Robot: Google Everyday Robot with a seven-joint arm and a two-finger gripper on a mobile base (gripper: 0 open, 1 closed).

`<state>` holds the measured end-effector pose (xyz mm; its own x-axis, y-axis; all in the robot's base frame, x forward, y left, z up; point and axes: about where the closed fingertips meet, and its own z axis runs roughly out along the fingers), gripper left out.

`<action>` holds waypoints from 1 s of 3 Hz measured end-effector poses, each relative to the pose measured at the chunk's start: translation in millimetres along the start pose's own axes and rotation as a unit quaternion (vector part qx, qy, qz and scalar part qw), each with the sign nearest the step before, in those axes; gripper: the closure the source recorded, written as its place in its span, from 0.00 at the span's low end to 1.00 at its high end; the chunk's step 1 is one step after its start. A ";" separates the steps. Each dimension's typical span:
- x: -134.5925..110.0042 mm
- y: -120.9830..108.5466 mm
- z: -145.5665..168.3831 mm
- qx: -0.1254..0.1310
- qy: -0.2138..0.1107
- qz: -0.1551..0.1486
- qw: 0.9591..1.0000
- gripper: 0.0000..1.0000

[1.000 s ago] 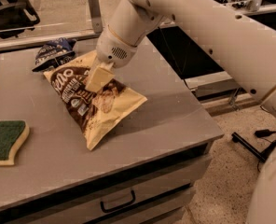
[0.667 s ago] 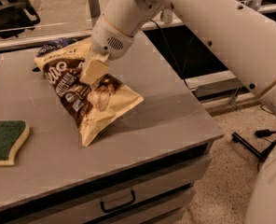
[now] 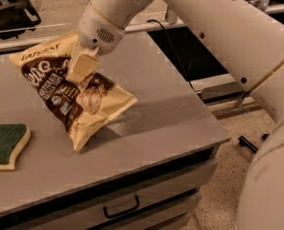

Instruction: Move brown chip bag near sponge

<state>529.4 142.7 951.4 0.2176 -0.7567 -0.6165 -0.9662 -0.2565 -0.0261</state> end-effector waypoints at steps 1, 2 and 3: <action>-10.3 -2.5 11.8 -0.021 -0.004 -0.008 1.000 1.00; -15.7 -7.0 24.4 -0.038 -0.005 -0.010 0.999 0.82; -17.1 -9.1 35.6 -0.053 -0.007 -0.008 0.999 0.59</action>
Offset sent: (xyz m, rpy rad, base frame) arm 0.0007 0.0372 -0.0158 -0.0181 0.0814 0.0943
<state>529.5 179.4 934.2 0.2295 -0.7439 -0.6277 -0.9426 -0.3305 0.0470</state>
